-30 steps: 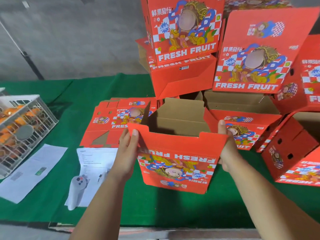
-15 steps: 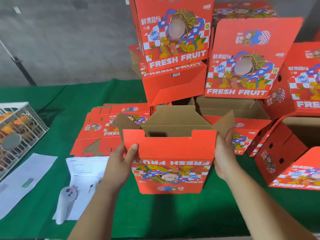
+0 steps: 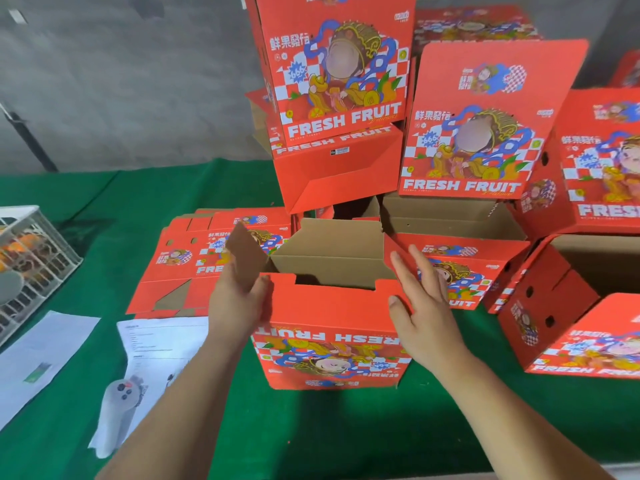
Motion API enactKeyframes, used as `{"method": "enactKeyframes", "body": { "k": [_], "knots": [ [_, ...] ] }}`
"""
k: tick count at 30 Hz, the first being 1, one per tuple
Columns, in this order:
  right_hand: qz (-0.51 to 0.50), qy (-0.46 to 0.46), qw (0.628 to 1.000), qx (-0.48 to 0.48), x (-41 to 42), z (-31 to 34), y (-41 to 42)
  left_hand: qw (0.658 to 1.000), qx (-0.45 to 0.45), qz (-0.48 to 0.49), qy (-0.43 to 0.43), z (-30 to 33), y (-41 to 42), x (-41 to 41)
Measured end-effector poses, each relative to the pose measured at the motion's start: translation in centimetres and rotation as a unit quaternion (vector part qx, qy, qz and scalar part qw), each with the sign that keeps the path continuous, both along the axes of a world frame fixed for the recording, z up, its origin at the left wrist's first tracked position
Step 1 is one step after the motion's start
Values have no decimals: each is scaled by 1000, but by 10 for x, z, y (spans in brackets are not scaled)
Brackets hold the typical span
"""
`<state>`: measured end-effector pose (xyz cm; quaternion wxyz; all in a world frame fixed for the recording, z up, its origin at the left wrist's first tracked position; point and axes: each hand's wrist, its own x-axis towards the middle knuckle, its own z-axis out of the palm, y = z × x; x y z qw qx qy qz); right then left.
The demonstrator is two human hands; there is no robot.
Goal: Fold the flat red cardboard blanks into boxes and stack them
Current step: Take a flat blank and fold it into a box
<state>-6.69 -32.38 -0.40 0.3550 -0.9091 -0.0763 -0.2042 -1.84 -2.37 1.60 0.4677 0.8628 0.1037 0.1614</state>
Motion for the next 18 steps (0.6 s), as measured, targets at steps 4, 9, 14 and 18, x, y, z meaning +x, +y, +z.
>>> {"method": "enactKeyframes", "body": {
  "k": [4,9,14,18],
  "knots": [
    [6,-9,1000,20,-1,-2,2,951,273,-94,-109,8,-8,5],
    [-2,-30,999,31,-3,-3,6,941,169,-246,-160,5,1,0],
    [-2,-37,999,15,-3,-2,6,878,331,-347,0,14,-3,10],
    [43,-51,997,-33,-5,-5,3,861,419,-273,97,26,-13,32]
  ]
}}
